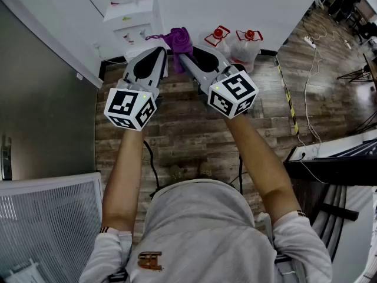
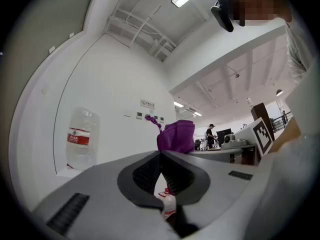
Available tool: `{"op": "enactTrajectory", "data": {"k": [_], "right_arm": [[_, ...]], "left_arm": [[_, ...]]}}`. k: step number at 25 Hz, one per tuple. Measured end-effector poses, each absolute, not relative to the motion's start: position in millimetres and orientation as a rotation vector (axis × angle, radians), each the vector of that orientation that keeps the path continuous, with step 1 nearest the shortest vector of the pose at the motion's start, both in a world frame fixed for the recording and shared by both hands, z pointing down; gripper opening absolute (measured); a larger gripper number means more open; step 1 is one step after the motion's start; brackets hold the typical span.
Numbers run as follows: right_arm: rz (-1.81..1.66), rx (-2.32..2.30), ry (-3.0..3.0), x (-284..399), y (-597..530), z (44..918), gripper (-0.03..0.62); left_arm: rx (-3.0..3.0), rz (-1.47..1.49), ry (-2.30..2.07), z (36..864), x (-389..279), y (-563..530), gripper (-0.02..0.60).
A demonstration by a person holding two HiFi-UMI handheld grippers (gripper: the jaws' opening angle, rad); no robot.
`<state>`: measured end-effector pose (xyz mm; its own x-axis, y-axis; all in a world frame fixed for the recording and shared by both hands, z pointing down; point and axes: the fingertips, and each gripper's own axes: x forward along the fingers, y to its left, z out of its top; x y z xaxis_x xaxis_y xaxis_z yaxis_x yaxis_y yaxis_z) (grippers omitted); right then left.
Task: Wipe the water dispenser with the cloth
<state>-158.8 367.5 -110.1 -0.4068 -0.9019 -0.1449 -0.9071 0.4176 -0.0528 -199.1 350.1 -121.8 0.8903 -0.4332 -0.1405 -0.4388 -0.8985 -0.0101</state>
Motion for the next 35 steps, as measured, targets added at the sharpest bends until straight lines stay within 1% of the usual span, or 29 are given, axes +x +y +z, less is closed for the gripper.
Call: {"op": "enactTrajectory", "data": {"k": [13, 20, 26, 35], "right_arm": [[0.065, -1.566, 2.547, -153, 370, -108, 0.092], [0.057, -1.515, 2.555, -134, 370, -107, 0.092], [0.067, -1.473, 2.601, -108, 373, -103, 0.092], [0.027, -1.48, 2.57, -70, 362, -93, 0.092]], "left_arm": [[-3.011, 0.213, 0.742, -112, -192, 348, -0.002], [-2.973, 0.22, 0.813, -112, -178, 346, -0.002], [-2.941, 0.21, 0.857, -113, -157, 348, -0.002], [-2.931, 0.178, 0.911, -101, -142, 338, -0.002]]}}
